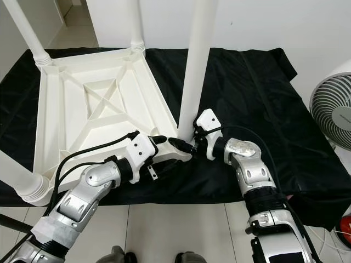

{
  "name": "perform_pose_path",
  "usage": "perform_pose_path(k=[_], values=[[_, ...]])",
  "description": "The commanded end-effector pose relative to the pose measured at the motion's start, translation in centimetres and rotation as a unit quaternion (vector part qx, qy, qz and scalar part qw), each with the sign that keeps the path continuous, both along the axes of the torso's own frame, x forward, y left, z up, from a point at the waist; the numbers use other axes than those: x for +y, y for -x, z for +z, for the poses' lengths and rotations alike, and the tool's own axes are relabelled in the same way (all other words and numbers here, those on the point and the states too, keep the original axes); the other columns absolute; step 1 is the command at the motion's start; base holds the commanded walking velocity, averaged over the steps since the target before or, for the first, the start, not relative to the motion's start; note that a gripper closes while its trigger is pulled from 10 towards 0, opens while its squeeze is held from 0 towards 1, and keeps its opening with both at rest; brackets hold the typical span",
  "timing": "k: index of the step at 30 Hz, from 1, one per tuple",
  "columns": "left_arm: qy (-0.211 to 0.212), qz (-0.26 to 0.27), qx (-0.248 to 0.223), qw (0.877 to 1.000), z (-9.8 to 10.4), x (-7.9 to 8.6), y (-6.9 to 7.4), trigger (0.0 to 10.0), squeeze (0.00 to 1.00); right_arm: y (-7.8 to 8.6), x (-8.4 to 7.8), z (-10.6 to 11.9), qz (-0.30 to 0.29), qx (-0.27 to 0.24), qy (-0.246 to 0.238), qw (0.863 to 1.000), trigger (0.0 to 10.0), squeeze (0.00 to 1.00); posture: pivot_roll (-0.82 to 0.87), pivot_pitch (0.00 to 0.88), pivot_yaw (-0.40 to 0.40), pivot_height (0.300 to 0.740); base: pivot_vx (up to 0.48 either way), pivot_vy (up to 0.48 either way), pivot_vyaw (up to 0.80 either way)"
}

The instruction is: Building children table

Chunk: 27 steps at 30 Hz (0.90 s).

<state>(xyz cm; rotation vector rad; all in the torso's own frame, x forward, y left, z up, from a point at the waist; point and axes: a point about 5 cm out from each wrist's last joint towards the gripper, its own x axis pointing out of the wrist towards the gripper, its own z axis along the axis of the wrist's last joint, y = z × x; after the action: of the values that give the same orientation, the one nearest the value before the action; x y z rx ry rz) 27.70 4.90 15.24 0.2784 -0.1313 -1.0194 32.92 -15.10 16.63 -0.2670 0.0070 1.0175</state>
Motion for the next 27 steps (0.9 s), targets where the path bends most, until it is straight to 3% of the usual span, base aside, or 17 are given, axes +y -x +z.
perform_pose_path(k=[1,3,4,9,13,18,22,23,24,26,27], values=[[-0.005,-0.011,0.007,1.0,-0.2,-0.1,0.3,10.0,0.0,0.3,-0.2,-0.9,-0.005,0.013,0.005,1.0,5.7,0.0,-0.1,0.095,0.034,0.74,0.0,0.0,0.0],[-0.005,-0.012,0.008,1.0,-0.2,-0.1,0.3,10.0,0.0,0.1,-0.4,-0.9,-0.016,0.01,0.002,1.0,5.7,0.0,-0.1,0.1,0.035,0.74,0.0,0.0,0.0],[-0.005,-0.013,0.008,1.0,-0.2,-0.1,0.3,10.0,0.0,0.1,-0.5,-0.9,-0.017,0.009,0.001,1.0,10.0,0.0,-0.1,0.1,0.035,0.74,0.0,0.0,0.0],[-0.005,-0.015,0.01,1.0,-0.3,-0.2,0.4,10.0,0.0,-0.2,-0.6,-0.7,-0.139,0.008,-0.022,0.99,10.0,0.0,-0.11,0.107,0.034,0.74,0.0,0.0,0.0],[-0.005,-0.015,0.011,1.0,-0.3,-0.3,0.4,10.0,0.0,-0.2,-0.5,-0.7,-0.158,0.009,-0.028,0.987,10.0,0.0,-0.11,0.107,0.034,0.74,0.0,0.0,0.0],[-0.004,-0.017,0.013,1.0,-0.5,-0.4,0.6,10.0,0.0,1.1,1.1,-0.1,-0.232,0.006,-0.071,0.97,10.0,0.0,-0.11,0.105,0.027,0.74,0.0,0.0,0.0],[-0.004,-0.017,0.013,1.0,-0.5,-0.4,0.6,10.0,0.0,1.1,1.1,0.0,-0.236,0.006,-0.073,0.969,10.0,0.0,-0.11,0.105,0.027,0.74,0.0,0.0,0.0],[-0.005,-0.017,0.013,1.0,-0.5,-0.3,0.5,10.0,0.0,1.4,1.4,0.2,-0.295,0.001,-0.088,0.951,10.0,0.0,-0.12,0.097,0.027,0.74,0.0,0.0,0.0],[-0.005,-0.017,0.013,1.0,-0.5,-0.3,0.5,10.0,0.0,1.4,1.4,0.2,-0.295,0.001,-0.088,0.951,10.0,0.0,-0.12,0.097,0.027,0.74,0.0,0.0,0.0],[-0.007,-0.018,0.013,1.0,-0.6,-0.2,0.5,10.0,0.0,2.1,1.3,0.2,-0.427,-0.001,-0.113,0.897,10.0,0.0,-0.12,0.093,0.028,0.74,0.0,0.0,0.0],[-0.007,-0.018,0.013,1.0,-0.6,-0.2,0.5,10.0,0.0,2.1,1.3,0.2,-0.427,-0.001,-0.113,0.897,10.0,0.0,-0.12,0.093,0.028,0.74,0.0,0.0,0.0]])
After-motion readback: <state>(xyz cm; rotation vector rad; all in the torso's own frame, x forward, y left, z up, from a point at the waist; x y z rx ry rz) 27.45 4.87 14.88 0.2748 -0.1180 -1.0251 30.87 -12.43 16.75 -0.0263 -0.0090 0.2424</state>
